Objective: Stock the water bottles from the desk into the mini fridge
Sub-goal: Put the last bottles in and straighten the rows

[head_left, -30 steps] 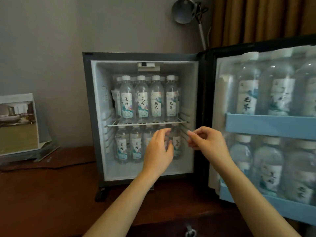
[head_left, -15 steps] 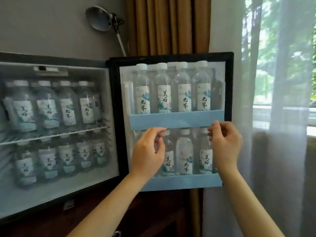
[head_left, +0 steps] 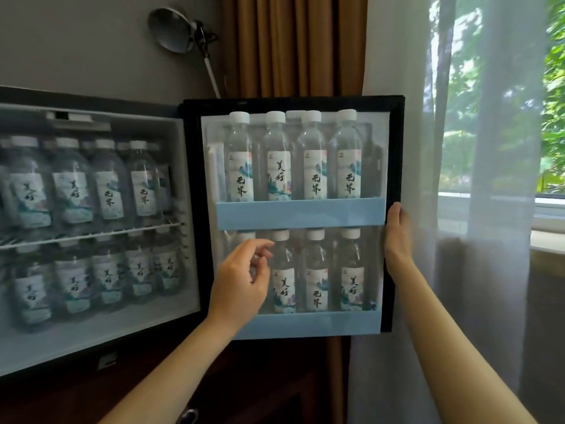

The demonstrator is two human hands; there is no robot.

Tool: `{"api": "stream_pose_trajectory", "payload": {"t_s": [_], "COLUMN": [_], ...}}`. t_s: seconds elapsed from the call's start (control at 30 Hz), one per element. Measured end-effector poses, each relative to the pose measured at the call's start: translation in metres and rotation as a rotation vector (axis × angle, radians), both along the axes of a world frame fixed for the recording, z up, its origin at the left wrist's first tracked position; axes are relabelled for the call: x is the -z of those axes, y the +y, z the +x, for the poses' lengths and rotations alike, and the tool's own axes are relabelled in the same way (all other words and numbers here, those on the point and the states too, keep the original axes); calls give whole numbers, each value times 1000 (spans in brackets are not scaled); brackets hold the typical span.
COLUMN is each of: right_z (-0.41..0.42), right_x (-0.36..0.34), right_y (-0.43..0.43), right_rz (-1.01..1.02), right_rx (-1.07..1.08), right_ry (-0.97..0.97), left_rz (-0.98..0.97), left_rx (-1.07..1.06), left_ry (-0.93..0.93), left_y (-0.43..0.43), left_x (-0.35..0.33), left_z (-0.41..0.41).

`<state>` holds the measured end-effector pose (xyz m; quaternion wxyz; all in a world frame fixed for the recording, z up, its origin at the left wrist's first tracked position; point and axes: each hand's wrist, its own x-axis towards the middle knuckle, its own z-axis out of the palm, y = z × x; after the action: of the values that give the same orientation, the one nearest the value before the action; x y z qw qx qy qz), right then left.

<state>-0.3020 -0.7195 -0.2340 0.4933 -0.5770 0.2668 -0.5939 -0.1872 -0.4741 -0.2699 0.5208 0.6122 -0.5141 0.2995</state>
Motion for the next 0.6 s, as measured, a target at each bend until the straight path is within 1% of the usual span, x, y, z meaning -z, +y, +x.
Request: {"api": "stream_pose_trajectory", "payload": {"t_s": [0.13, 0.27, 0.43, 0.6], "right_z": [-1, -11, -37, -57], "right_x": [0, 2, 6, 1], "right_y": [0, 2, 2, 26], "right_rz": [25, 14, -16, -127], "right_rx": [-6, -16, 41, 54], "right_ry": [-25, 11, 49, 30], "left_rz": [24, 29, 59, 21], "left_rx": [-24, -41, -15, -31], "left_ry": [18, 22, -49, -93], "left_y": [14, 15, 16, 27], "left_x": [2, -1, -4, -11], "left_z": [1, -9, -34, -48]}}
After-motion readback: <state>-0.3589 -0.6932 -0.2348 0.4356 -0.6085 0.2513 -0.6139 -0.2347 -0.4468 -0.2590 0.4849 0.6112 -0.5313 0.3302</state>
